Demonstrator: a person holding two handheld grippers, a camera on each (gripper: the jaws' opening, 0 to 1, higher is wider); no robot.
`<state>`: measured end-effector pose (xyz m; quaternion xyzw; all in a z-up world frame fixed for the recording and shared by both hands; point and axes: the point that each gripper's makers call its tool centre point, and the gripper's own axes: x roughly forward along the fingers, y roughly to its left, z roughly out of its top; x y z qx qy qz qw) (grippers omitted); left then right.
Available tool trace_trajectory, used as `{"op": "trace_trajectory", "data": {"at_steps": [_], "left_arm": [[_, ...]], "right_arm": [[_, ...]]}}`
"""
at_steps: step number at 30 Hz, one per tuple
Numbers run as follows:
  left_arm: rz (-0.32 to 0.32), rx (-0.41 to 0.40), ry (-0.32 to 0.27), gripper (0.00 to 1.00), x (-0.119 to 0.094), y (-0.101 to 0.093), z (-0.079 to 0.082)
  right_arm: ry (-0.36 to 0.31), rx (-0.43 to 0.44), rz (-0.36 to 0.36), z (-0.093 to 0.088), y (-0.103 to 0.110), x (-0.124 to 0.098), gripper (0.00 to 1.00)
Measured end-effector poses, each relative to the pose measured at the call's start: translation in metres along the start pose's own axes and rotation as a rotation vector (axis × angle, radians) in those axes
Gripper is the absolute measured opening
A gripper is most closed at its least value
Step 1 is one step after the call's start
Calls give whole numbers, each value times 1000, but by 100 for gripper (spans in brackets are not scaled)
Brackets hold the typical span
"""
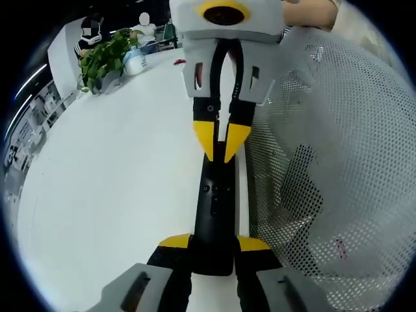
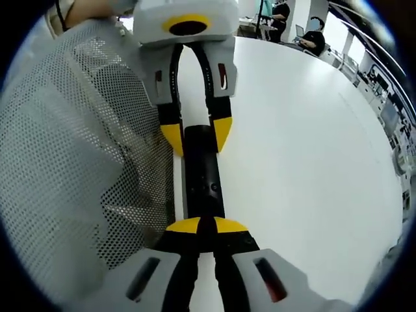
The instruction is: Press the specified remote control buttons in sequence, fully releasing each button before pressing the next.
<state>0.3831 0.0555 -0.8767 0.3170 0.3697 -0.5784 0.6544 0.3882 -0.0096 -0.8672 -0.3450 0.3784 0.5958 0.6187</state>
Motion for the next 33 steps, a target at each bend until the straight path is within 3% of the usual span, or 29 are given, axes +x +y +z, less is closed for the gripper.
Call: {"op": "trace_trajectory", "data": {"at_steps": [18, 28, 33], "left_arm": [[-1, -1, -1, 25, 0, 0, 0], [-3, 3, 3, 25, 0, 0, 0], [-6, 8, 13, 25, 1, 0, 0]], "right_arm": [[8, 6, 4, 6, 1, 3, 4], [51, -12, -3, 6, 1, 5, 4], [75, 26, -16, 6, 0, 6, 4]]}}
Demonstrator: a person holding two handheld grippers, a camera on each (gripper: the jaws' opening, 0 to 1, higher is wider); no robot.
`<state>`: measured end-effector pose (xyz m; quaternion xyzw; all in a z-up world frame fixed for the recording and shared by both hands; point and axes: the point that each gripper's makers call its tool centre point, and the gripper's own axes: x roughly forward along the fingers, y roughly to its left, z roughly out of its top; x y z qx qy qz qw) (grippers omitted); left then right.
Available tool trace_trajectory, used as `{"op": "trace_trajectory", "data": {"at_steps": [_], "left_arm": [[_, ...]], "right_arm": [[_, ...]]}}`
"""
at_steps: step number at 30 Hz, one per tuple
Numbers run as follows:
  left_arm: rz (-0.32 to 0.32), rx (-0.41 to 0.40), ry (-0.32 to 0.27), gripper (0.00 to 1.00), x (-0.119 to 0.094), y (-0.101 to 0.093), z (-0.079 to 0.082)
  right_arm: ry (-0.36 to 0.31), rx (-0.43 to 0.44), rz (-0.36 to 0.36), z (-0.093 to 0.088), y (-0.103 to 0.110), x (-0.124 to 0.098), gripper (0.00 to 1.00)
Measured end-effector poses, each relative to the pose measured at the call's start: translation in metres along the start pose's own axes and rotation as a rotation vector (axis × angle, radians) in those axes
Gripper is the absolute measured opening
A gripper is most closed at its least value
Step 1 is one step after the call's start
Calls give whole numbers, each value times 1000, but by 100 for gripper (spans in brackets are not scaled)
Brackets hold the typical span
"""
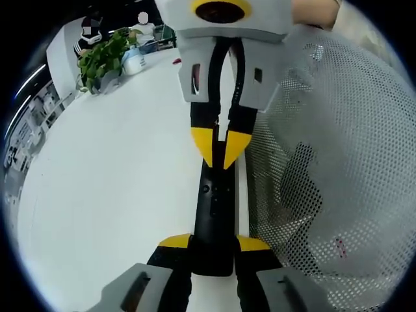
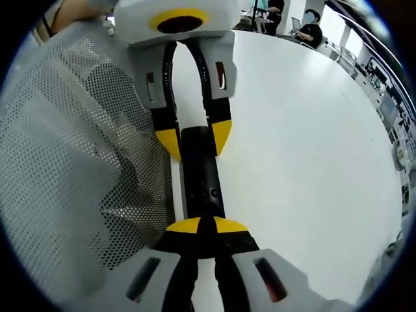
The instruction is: Press the specified remote control buttons in sequence, fully releasing each button before pressing the next.
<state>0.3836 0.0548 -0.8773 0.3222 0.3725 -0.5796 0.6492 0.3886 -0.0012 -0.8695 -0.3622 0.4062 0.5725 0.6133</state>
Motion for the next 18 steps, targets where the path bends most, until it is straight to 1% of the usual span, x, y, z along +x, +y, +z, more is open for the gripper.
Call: {"op": "trace_trajectory", "data": {"at_steps": [5, 8, 9, 11, 14, 18], "left_arm": [[-3, 0, -1, 24, 0, 0, 0], [-1, 8, -4, 24, 0, 0, 0], [0, 7, -1, 25, 0, -1, 0], [-1, 7, 0, 25, 0, -1, 0], [2, 12, 4, 25, 0, -1, 0], [-2, 13, 1, 25, 0, -1, 0]], "right_arm": [[33, 14, -4, 0, 0, 0, 4], [36, 7, -21, -1, 1, 0, 4], [31, -2, -28, -1, 1, 0, 4], [3, 16, -46, -2, 1, -1, 4], [-17, 12, -39, -2, 0, -2, 4], [-47, 45, -30, -1, -1, -2, 4]]}}
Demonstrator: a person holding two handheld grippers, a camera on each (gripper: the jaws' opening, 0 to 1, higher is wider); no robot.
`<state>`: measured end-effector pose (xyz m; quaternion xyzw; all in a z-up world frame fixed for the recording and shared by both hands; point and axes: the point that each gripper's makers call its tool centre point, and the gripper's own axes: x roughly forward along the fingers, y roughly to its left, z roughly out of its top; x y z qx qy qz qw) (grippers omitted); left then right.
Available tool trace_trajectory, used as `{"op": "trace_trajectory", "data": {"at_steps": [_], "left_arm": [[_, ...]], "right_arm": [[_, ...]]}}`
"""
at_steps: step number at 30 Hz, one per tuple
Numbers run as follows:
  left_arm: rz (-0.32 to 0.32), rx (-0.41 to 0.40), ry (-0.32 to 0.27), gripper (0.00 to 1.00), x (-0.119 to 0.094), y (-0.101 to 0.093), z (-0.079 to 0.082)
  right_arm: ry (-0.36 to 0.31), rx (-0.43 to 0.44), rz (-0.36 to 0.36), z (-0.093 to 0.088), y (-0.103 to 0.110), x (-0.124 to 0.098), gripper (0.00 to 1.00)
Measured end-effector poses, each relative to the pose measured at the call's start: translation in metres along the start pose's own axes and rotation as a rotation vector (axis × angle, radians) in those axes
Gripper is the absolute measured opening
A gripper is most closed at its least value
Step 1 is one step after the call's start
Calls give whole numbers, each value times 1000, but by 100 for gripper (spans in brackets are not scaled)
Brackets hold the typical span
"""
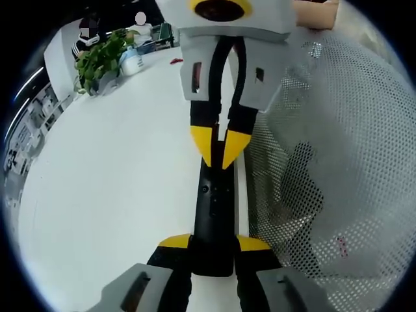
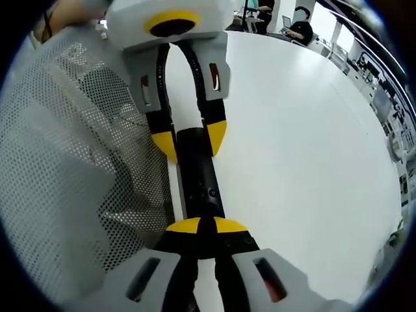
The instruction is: Press the specified remote control buttons in sequence, fully releasing each button before pressing the next.
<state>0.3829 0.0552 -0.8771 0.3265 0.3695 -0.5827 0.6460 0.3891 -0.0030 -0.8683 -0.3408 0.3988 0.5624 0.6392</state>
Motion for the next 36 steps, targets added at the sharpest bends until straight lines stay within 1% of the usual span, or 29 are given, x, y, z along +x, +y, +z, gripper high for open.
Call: {"op": "trace_trajectory", "data": {"at_steps": [2, 7, 10, 15, 16, 17, 20, 23, 26, 28, 32, 34, 36], "left_arm": [[0, 3, 2, 25, 0, 0, 0], [1, -6, 1, 25, 0, 0, 0], [5, -13, -8, 25, 0, 0, 0], [0, -21, -16, 25, 0, 0, 0], [3, -19, -16, 25, 0, 0, 0], [6, -14, -15, 25, 0, -1, 0], [3, -13, -20, 25, 0, 0, 0], [0, -16, -22, 25, 0, 0, 0], [3, -17, -14, 25, 0, 0, 0], [2, -18, -12, 25, 0, 0, 0], [4, -19, -15, 25, 0, 0, 0], [3, -19, -16, 25, 1, 0, 0], [3, -18, -16, 25, 0, 0, 0]], "right_arm": [[-7, 14, 2, 0, 0, 0, 4], [-7, -3, 5, 2, 1, 1, 5], [-13, 5, 16, 4, 0, 2, 5], [-15, -22, 24, 7, 1, 3, 5], [-18, -17, 28, 7, 1, 3, 5], [-26, 14, 37, 7, 1, 3, 5], [-32, 48, 36, 8, 0, 3, 5], [-28, 17, 33, 9, 1, 4, 5], [-26, 8, 30, 9, 1, 4, 5], [-17, -10, 20, 10, 2, 5, 5], [40, -71, -13, 11, 3, 7, 4], [60, -41, -18, 11, 2, 8, 4], [66, -47, -19, 11, 2, 8, 4]]}}
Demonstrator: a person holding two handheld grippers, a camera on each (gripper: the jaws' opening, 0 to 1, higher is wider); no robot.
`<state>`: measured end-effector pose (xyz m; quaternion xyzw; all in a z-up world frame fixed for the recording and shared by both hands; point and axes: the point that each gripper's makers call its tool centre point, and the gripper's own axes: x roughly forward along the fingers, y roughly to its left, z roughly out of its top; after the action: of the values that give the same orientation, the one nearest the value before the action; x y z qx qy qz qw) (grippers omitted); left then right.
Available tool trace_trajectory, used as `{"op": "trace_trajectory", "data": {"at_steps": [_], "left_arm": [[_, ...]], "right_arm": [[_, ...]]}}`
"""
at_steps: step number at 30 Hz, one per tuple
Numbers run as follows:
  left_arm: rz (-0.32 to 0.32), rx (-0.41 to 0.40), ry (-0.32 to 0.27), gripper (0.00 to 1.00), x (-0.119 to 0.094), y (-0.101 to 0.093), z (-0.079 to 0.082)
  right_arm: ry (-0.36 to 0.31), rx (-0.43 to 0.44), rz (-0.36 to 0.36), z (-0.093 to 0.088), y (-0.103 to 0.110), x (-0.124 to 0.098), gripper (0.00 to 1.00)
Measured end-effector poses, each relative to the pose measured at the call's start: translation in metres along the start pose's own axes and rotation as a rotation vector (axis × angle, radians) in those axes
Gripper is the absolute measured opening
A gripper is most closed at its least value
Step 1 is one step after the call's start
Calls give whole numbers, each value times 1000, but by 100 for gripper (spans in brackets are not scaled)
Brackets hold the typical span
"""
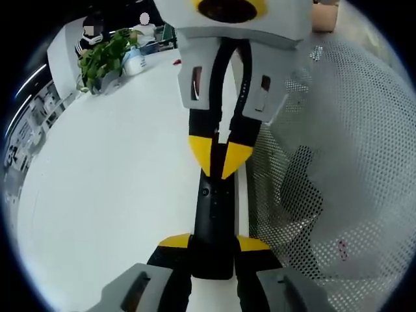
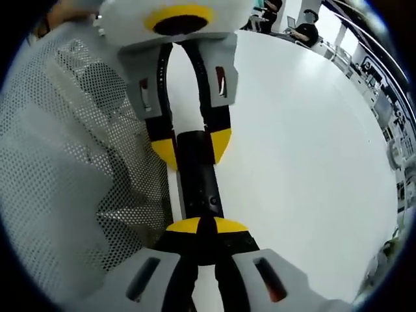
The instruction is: Press the specified remote control buttons in sequence, fully releasing each button before pressing the next.
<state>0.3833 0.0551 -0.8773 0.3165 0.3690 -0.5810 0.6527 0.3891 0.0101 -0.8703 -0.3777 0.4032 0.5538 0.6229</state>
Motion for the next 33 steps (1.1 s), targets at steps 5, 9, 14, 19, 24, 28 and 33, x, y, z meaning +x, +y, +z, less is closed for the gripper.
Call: {"op": "trace_trajectory", "data": {"at_steps": [5, 9, 14, 19, 24, 28, 33], "left_arm": [[0, 1, 2, 25, 0, 0, 0], [2, 0, 1, 25, 0, 0, 0], [3, 0, 1, 25, 0, -1, 0], [5, -1, 1, 25, 0, 0, 0], [4, 3, 1, 25, 0, -1, 0], [3, 4, 0, 25, 0, -1, 0], [3, 6, 0, 25, 0, -1, 0]], "right_arm": [[5, 10, -3, -1, 0, 0, 4], [-21, 38, -14, -2, 0, -2, 4], [-29, -37, -9, 0, 2, -2, 3], [-40, -33, -7, 1, 1, -2, 2], [-40, -7, 12, 2, 0, -1, 2], [-31, -13, 18, 4, 2, 0, 2], [-2, -74, 4, 5, 3, 1, 2]]}}
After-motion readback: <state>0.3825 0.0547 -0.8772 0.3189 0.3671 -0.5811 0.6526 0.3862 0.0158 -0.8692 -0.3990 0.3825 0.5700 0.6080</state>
